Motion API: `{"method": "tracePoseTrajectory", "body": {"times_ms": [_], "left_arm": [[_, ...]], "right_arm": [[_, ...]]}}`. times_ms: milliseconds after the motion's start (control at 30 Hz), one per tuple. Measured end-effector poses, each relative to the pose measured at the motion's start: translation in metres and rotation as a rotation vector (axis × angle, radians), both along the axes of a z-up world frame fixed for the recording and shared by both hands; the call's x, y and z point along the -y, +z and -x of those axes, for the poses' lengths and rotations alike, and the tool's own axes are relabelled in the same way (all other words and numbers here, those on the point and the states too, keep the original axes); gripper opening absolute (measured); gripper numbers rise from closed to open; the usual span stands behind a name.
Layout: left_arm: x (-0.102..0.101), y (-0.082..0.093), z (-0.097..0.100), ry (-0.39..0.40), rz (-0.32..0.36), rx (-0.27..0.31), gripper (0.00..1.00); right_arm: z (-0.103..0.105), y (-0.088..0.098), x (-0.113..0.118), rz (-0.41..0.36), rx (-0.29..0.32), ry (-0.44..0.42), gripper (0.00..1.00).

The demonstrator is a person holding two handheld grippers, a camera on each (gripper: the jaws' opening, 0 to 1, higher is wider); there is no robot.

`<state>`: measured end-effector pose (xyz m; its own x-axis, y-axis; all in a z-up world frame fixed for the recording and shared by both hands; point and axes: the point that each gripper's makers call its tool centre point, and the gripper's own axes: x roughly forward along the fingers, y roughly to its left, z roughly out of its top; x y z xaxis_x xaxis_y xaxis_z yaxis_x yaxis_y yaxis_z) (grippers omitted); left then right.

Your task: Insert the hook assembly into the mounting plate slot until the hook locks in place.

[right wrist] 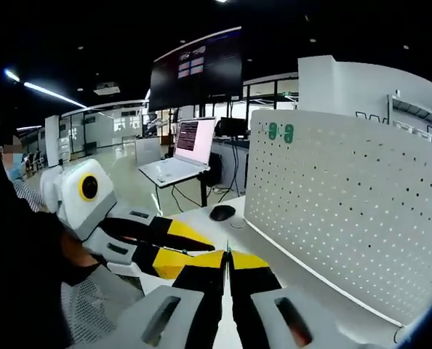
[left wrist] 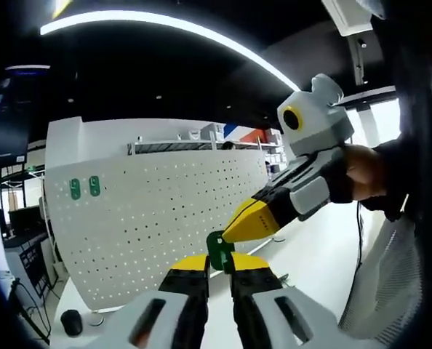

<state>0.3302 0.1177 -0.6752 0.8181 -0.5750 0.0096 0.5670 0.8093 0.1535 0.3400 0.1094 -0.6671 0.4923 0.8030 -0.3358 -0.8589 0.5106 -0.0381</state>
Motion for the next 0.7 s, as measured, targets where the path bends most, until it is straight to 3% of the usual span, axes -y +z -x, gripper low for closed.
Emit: {"method": "tracePoseTrajectory", "body": {"times_ms": [700], "left_arm": [[0.0015, 0.0016, 0.0007, -0.006, -0.016, 0.022, 0.04]], "right_arm": [[0.0099, -0.0005, -0.0076, -0.012, -0.022, 0.029, 0.0]]}}
